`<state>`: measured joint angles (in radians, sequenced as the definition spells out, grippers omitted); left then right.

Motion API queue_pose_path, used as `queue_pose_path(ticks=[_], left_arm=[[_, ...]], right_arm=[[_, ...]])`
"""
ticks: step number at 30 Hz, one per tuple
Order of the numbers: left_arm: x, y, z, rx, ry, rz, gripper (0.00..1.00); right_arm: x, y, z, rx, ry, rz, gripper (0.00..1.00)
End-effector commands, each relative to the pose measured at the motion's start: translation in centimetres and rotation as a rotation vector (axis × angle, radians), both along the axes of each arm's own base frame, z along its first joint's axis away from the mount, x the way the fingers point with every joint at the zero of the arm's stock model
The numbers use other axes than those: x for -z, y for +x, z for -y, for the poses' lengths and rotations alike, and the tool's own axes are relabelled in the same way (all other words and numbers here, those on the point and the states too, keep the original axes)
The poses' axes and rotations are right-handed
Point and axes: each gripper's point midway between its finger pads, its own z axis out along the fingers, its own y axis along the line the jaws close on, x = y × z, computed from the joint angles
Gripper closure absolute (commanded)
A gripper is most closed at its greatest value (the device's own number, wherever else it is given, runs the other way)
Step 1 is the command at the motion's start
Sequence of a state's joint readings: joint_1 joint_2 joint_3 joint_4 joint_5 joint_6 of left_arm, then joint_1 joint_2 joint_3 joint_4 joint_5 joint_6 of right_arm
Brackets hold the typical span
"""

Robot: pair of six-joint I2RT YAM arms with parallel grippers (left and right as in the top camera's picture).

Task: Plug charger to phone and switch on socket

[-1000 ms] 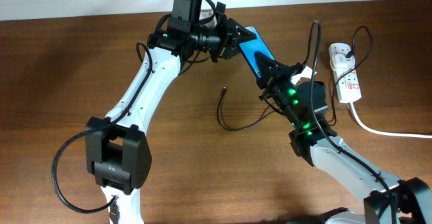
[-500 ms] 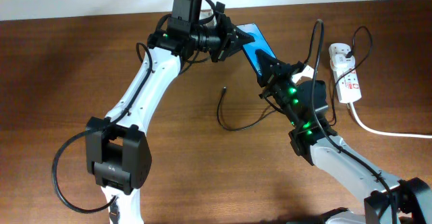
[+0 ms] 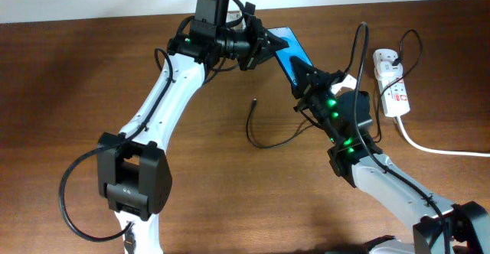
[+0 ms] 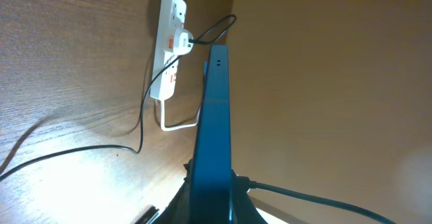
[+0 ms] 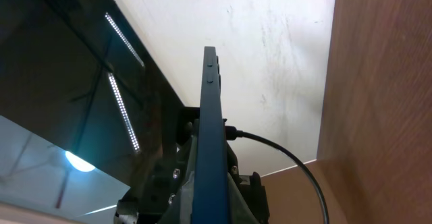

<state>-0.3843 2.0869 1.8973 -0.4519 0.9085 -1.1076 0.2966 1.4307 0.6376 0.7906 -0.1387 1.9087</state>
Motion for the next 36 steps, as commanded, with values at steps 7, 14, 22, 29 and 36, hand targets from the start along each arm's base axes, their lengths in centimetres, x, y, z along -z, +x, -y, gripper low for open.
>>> queue_pose_path(ticks=[7,14,22,29,36], left_arm=[[-2.1,-0.3,-0.1,0.007,-0.023,0.033,1.00],[-2.1,0.0,-0.6,-0.004,-0.022,0.036,1.00],[-1.9,1.7,-3.3,-0.027,0.002,0.109,1.00],[-1.1,3.5,-7.5,-0.077,0.041,0.139,1.00],[-0.3,4.1,-11.1,-0.109,0.068,0.123,1.00]], right_arm=[[-0.8,0.2,0.1,0.015,-0.032,0.034,0.79],[-0.8,0.2,0.1,0.016,-0.032,0.034,0.58],[1.3,0.5,0.9,0.032,-0.068,-0.045,0.41],[2.7,0.4,1.2,0.030,-0.175,-0.062,0.41],[5.5,-0.1,1.4,0.001,-0.341,-0.113,0.46]])
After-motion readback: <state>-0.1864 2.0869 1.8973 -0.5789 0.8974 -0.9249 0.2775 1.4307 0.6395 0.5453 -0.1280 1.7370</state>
